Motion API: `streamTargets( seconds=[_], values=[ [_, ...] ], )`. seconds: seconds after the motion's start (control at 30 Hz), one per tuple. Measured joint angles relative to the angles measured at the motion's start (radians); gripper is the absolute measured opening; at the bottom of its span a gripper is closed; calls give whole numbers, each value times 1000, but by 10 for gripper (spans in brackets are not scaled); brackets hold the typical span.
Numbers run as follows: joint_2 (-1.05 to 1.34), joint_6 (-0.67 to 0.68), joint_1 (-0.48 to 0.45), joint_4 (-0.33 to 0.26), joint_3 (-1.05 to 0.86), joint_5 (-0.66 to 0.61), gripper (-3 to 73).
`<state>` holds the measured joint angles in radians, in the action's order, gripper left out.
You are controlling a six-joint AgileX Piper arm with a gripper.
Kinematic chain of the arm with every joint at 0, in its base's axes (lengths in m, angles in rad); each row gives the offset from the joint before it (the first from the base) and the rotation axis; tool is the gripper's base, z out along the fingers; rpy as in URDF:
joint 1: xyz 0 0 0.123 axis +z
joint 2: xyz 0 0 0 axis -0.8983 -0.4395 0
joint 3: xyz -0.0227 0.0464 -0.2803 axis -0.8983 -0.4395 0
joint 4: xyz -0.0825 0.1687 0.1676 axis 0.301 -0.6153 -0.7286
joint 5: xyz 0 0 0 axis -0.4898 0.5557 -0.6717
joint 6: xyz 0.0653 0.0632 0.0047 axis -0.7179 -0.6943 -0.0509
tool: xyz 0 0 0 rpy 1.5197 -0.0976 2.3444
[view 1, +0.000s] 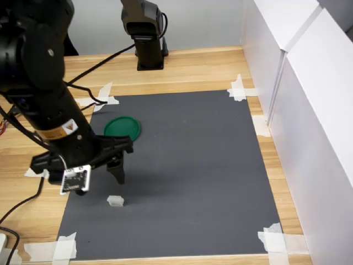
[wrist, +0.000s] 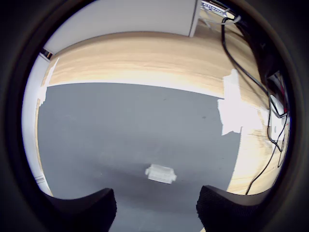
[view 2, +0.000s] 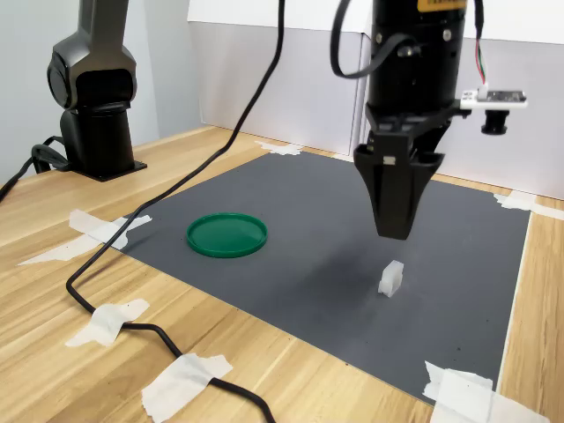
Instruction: Grasp a white terminal and put it on the green lid.
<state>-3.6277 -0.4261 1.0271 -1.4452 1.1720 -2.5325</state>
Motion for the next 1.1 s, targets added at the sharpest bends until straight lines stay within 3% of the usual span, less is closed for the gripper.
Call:
streamTargets(
  seconds=[1.1],
  values=[
    [-139, -11, 2, -4, 7, 61, 690]
  ],
)
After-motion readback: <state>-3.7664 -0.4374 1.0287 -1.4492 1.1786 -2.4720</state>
